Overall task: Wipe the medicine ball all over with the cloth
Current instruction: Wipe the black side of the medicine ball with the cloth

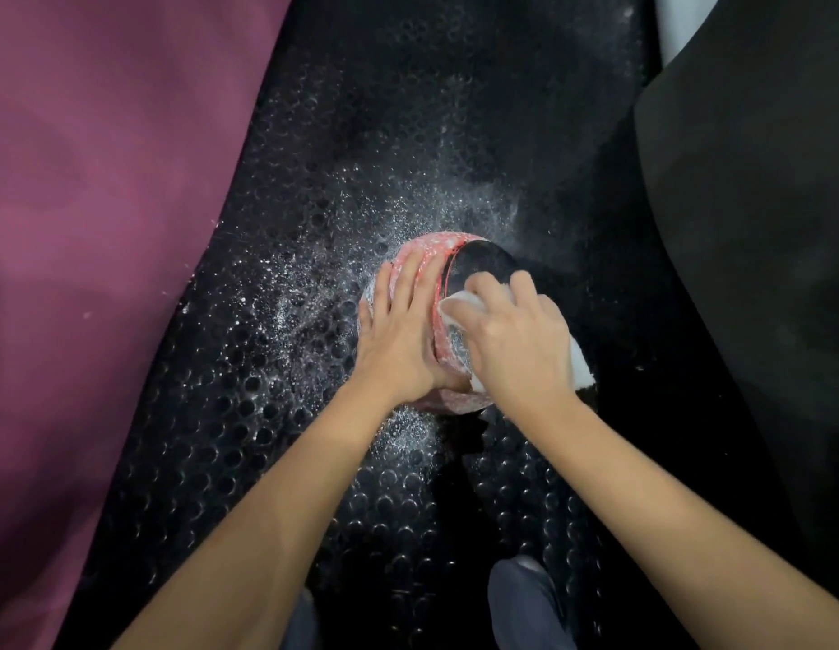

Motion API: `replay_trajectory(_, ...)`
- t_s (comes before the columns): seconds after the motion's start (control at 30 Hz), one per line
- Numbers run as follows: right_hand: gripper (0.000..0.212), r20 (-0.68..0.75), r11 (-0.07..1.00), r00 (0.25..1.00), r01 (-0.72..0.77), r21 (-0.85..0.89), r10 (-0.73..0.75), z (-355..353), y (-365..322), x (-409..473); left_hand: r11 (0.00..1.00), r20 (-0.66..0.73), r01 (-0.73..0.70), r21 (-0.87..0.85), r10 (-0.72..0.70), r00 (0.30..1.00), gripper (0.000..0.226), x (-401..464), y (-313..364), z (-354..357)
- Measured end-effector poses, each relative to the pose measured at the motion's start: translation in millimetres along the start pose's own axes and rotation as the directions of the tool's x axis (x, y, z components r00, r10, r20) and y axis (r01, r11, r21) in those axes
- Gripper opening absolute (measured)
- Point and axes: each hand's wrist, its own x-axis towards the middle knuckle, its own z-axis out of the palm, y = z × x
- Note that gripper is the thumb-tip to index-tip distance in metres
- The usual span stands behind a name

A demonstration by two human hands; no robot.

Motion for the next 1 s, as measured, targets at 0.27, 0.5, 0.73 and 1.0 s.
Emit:
replay_trajectory(0.27,0.017,-0.044,0.962,0.962,-0.268,0.046,0.270,5.9,13.5,10.2,0.999,-0.024,0.025,-0.027,-0.026,0.999,0.147,-0.3,-7.8,1.4)
replay_trajectory(0.5,0.019,-0.063,0.974,0.974,-0.214,0.078,0.219,9.8,10.8,1.7,0.997,-0.035,0.029,-0.078,-0.032,0.999,0.145,-7.7,-13.2,0.5)
replay_trajectory(0.73,0.024,-0.062,0.997,0.995,-0.082,0.005,0.082,9.0,-10.1,2.0,0.996,-0.021,0.022,-0.088,-0.024,0.999,0.141,-13.0,-14.5,0.1)
replay_trajectory(1.0,0.030,-0.067,0.995,0.993,-0.098,-0.013,0.097,8.4,-25.6,7.3,0.996,-0.067,0.024,-0.083,-0.029,0.997,0.134,-13.1,-17.2,5.7)
